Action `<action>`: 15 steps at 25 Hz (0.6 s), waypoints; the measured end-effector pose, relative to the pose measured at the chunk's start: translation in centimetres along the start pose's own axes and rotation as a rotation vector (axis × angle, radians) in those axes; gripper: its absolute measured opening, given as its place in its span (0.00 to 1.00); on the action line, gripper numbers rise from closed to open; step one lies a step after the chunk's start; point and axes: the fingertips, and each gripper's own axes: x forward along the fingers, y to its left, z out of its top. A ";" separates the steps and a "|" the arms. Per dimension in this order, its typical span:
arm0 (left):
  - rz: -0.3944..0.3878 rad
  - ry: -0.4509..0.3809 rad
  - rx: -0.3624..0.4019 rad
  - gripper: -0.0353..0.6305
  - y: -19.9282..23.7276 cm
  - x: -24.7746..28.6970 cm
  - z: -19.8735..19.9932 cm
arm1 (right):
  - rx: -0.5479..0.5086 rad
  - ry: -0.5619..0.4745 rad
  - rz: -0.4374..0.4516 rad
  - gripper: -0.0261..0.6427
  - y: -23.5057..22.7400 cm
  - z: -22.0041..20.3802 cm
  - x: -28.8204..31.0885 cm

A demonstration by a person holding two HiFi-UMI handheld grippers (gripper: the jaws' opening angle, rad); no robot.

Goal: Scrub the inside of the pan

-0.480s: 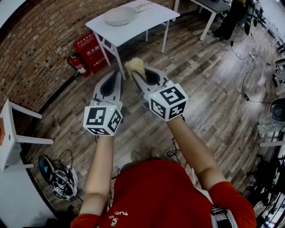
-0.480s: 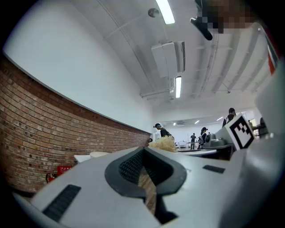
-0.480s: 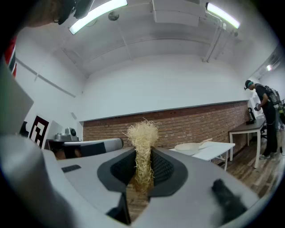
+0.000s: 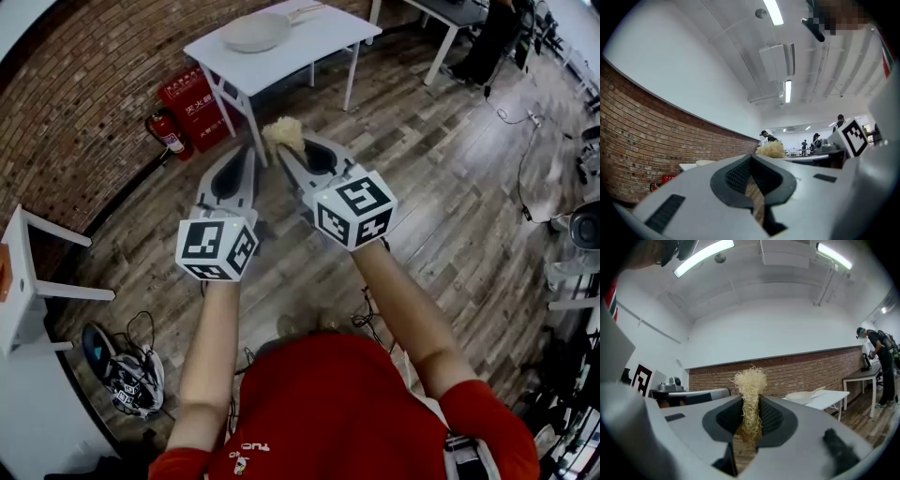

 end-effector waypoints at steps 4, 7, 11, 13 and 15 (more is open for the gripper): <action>0.002 0.002 -0.003 0.07 0.0 0.1 0.0 | -0.004 0.000 0.003 0.17 0.0 0.2 -0.1; 0.002 0.002 -0.002 0.07 -0.3 0.3 0.0 | -0.009 0.001 0.003 0.17 -0.2 0.4 -0.3; 0.009 0.002 0.002 0.07 -0.7 1.0 -0.2 | -0.015 0.004 0.002 0.17 -1.3 0.6 -0.8; 0.015 -0.001 0.008 0.07 -1.0 1.7 0.0 | -0.014 0.001 0.004 0.17 -2.0 0.9 -1.0; 0.019 -0.004 0.016 0.07 -1.4 2.5 0.2 | -0.014 -0.004 0.009 0.17 -2.8 1.3 -1.2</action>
